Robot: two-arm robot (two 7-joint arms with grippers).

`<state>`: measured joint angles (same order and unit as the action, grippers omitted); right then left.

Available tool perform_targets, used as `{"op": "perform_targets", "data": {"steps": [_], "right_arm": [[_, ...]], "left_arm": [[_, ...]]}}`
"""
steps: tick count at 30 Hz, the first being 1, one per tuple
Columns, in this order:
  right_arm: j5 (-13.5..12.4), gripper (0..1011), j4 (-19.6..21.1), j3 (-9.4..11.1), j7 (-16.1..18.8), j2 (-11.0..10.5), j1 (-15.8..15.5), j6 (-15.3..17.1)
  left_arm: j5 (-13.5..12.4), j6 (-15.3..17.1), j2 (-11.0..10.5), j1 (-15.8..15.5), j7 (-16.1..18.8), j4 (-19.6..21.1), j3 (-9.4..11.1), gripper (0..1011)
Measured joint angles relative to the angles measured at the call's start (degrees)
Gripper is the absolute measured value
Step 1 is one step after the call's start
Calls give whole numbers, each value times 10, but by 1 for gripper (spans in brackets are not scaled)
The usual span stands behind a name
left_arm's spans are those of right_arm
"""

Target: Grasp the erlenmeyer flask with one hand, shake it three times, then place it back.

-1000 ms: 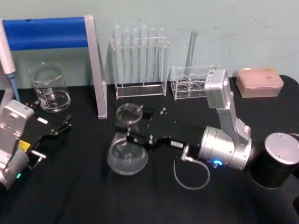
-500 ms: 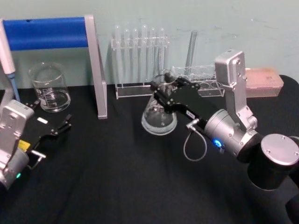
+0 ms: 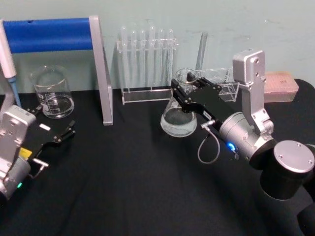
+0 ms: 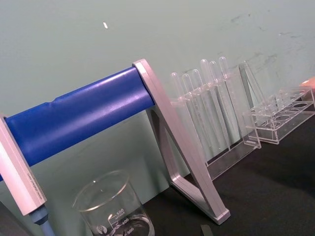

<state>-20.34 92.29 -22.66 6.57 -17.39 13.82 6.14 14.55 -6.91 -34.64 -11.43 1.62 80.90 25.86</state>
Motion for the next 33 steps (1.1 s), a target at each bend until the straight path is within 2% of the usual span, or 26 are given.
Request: {"op": "perform_targets", "data": {"steps": [5, 14, 19, 24, 25, 29, 33], "right_arm": [[-3, 449, 1, 2, 25, 1, -1, 2], [-29, 449, 3, -9, 131, -17, 3, -2], [-47, 449, 4, -25, 192, -34, 11, -10], [-71, 449, 5, -53, 271, -60, 25, -27], [-71, 449, 5, -53, 271, -60, 25, -27], [-83, 449, 5, -73, 322, -78, 35, -42], [-92, 449, 5, -86, 353, -89, 41, -51]], "left_arm": [[0, 0, 0, 0, 0, 0, 0, 1001], [0, 0, 0, 0, 0, 0, 0, 1001], [0, 0, 0, 0, 0, 0, 0, 1001], [0, 0, 0, 0, 0, 0, 0, 1001], [0, 0, 0, 0, 0, 0, 0, 1001], [0, 0, 0, 0, 0, 0, 0, 1001], [0, 0, 0, 0, 0, 0, 0, 1001]]}}
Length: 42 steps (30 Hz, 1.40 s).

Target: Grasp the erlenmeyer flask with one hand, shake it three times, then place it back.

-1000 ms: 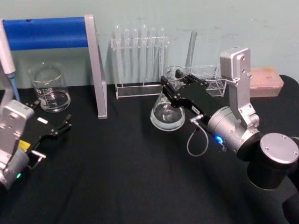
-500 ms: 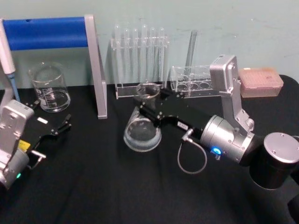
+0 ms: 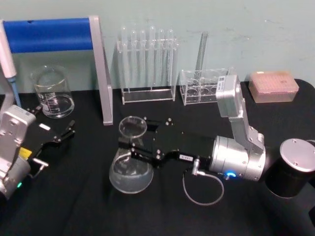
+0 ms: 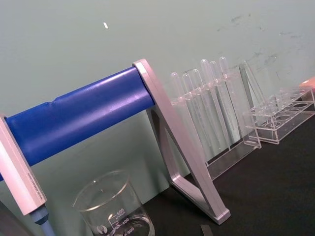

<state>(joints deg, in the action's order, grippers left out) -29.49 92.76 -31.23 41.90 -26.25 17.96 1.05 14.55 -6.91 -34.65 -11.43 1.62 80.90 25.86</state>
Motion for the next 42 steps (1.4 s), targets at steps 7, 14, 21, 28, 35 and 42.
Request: {"op": "perform_targets", "data": {"steps": [7, 14, 21, 28, 35, 42], "right_arm": [[-13, 449, -2, -20, 42, -14, 11, -15], [-24, 449, -4, -35, 69, -25, 20, -27], [-29, 449, -4, -46, 76, -32, 27, -32], [-31, 449, -5, -44, 38, -31, 26, -35], [-18, 449, -7, -17, -73, -13, 12, -31], [11, 449, -15, 20, -182, 16, -3, -15]], "left_arm": [[0, 0, 0, 0, 0, 0, 0, 1001], [0, 0, 0, 0, 0, 0, 0, 1001], [0, 0, 0, 0, 0, 0, 0, 1001], [0, 0, 0, 0, 0, 0, 0, 1001], [0, 0, 0, 0, 0, 0, 0, 1001], [0, 0, 0, 0, 0, 0, 0, 1001]]}}
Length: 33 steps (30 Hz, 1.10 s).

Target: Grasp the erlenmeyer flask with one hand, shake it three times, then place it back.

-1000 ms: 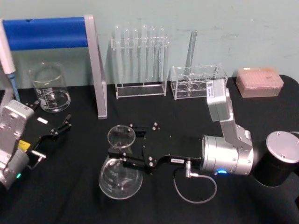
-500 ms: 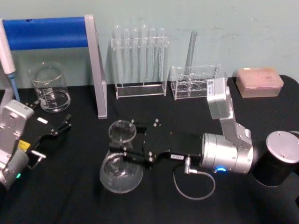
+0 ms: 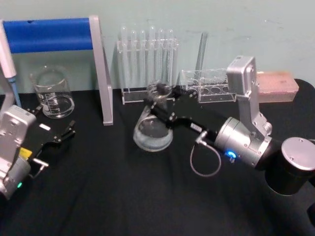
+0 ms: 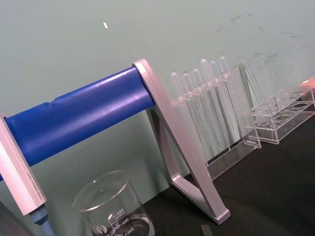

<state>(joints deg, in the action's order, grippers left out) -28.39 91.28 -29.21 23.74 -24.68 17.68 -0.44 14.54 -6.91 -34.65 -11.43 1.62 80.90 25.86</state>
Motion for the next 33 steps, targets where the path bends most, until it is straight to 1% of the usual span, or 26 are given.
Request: {"op": "perform_targets", "data": {"steps": [1, 2, 3, 5, 6, 7, 8, 10, 11, 14, 17, 22, 26, 27, 29, 30, 33], "right_arm": [[7, 449, -1, 7, -22, 7, -3, 4], [7, 449, -1, 7, -22, 7, -3, 4], [13, 449, -2, 15, -45, 13, -7, 8], [20, 449, -3, 22, -67, 20, -11, 13], [25, 449, -4, 29, -88, 26, -14, 18], [28, 449, -4, 33, -98, 30, -15, 21], [34, 449, -5, 39, -117, 37, -18, 25], [40, 449, -5, 46, -135, 43, -21, 29], [46, 449, -6, 52, -152, 49, -24, 33], [54, 449, -6, 62, -174, 59, -28, 36], [60, 449, -7, 70, -187, 67, -31, 38], [66, 449, -8, 77, -190, 74, -34, 42], [67, 449, -8, 79, -180, 76, -34, 45], [67, 449, -8, 80, -175, 76, -34, 45], [66, 449, -8, 79, -157, 73, -34, 46], [64, 449, -8, 78, -141, 71, -33, 47], [60, 449, -7, 75, -118, 66, -32, 47]], "left_arm": [[0, 0, 0, 0, 0, 0, 0, 1001], [0, 0, 0, 0, 0, 0, 0, 1001], [0, 0, 0, 0, 0, 0, 0, 1001], [0, 0, 0, 0, 0, 0, 0, 1001], [0, 0, 0, 0, 0, 0, 0, 1001], [0, 0, 0, 0, 0, 0, 0, 1001], [0, 0, 0, 0, 0, 0, 0, 1000], [0, 0, 0, 0, 0, 0, 0, 1001], [0, 0, 0, 0, 0, 0, 0, 1001], [0, 0, 0, 0, 0, 0, 0, 1001], [0, 0, 0, 0, 0, 0, 0, 1001], [0, 0, 0, 0, 0, 0, 0, 1001], [0, 0, 0, 0, 0, 0, 0, 1001], [0, 0, 0, 0, 0, 0, 0, 1001], [0, 0, 0, 0, 0, 0, 0, 1001], [0, 0, 0, 0, 0, 0, 0, 1001], [0, 0, 0, 0, 0, 0, 0, 1001]]}}
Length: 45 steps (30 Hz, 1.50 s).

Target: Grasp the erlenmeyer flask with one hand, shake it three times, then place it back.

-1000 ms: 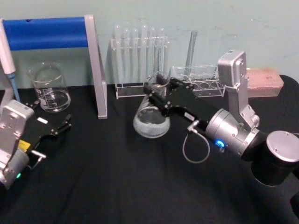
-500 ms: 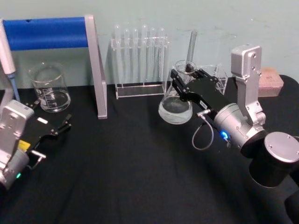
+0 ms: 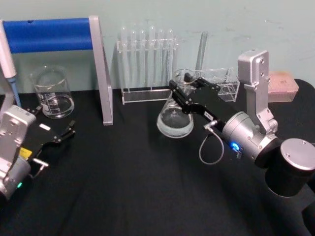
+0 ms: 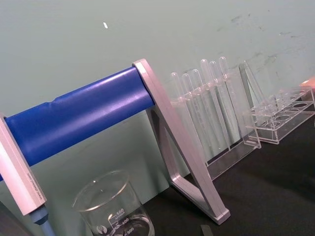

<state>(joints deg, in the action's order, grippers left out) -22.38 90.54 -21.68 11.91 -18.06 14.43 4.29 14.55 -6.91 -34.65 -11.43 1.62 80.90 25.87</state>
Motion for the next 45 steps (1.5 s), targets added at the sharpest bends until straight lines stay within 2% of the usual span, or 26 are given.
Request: {"op": "perform_targets", "data": {"steps": [6, 10, 20, 28, 45], "right_arm": [[-11, 449, 4, -9, 75, -15, 4, -2], [-19, 449, 8, -15, 106, -23, 5, -4], [-35, 449, 10, -28, 145, -38, 9, -16], [-40, 449, 7, -38, 159, -45, 14, -26], [-45, 449, -54, -72, 221, -52, 36, -82]], "left_arm": [[0, 0, 0, 0, 0, 0, 0, 1001], [0, 0, 0, 0, 0, 0, 0, 1001], [0, 0, 0, 0, 0, 0, 0, 1001], [0, 0, 0, 0, 0, 0, 0, 1001], [0, 0, 0, 0, 0, 0, 0, 1001]]}}
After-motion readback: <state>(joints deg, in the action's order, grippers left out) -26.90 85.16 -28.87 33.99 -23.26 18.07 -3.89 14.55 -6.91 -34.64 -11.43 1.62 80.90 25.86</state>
